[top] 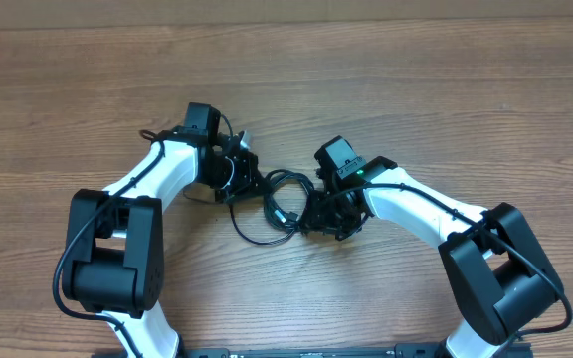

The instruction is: Untangle cables

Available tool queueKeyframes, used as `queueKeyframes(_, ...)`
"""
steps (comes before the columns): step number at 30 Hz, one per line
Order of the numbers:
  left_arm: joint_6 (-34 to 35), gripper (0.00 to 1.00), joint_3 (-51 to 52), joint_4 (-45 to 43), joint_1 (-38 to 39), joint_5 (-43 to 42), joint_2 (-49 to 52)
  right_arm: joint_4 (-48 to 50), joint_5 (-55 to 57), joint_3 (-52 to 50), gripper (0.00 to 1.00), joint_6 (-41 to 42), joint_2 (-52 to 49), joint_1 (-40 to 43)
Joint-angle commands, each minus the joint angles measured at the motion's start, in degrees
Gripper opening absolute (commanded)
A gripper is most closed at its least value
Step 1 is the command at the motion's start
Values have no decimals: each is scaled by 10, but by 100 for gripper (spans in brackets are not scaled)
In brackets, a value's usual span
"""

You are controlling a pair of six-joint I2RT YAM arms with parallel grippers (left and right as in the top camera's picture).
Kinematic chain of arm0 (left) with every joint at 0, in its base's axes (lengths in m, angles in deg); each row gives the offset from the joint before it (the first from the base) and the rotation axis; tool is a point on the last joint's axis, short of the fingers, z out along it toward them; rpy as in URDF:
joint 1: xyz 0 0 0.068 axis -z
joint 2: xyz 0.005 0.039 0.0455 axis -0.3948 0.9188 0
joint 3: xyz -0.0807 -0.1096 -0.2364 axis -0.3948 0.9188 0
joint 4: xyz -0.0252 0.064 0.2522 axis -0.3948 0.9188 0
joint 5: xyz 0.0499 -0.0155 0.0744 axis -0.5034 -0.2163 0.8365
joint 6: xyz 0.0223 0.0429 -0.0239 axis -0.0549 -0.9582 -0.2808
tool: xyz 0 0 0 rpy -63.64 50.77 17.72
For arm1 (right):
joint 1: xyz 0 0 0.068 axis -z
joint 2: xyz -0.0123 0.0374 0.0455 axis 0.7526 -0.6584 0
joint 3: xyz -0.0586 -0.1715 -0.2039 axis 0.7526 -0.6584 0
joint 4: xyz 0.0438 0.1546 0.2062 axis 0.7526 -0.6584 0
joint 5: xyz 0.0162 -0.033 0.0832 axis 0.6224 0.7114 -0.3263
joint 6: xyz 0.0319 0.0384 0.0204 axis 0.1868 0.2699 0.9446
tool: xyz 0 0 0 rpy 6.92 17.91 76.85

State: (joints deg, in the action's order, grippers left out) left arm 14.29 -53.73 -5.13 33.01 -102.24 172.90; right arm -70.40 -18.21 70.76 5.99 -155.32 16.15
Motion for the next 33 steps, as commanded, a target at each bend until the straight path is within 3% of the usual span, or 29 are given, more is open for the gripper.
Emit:
queueKeyframes(1, 10, 4, 4, -18, 2, -111, 2, 1, 38, -6, 43, 41, 1, 1)
queueKeyframes(14, 12, 4, 4, -56, 2, -294, 2, 18, 68, -6, 52, 49, 1, 52)
queueKeyframes(20, -17, 4, 4, -64, 2, -283, 2, 17, 62, -6, 57, 29, 1, 63)
queueKeyframes(22, -76, 4, 4, -51, 2, -235, 2, 17, 61, -6, 58, 19, 1, 63)
queueKeyframes(24, -83, 4, 4, -13, 3, -91, 2, 19, 58, -6, 58, 19, 1, 63)
queueKeyframes(29, -83, 4, 4, 46, 4, 155, 2, 20, 57, -6, 57, 19, 1, 63)
queueKeyframes(33, -83, 6, 4, 58, 4, 237, 2, 23, 57, -6, 57, 19, 1, 63)
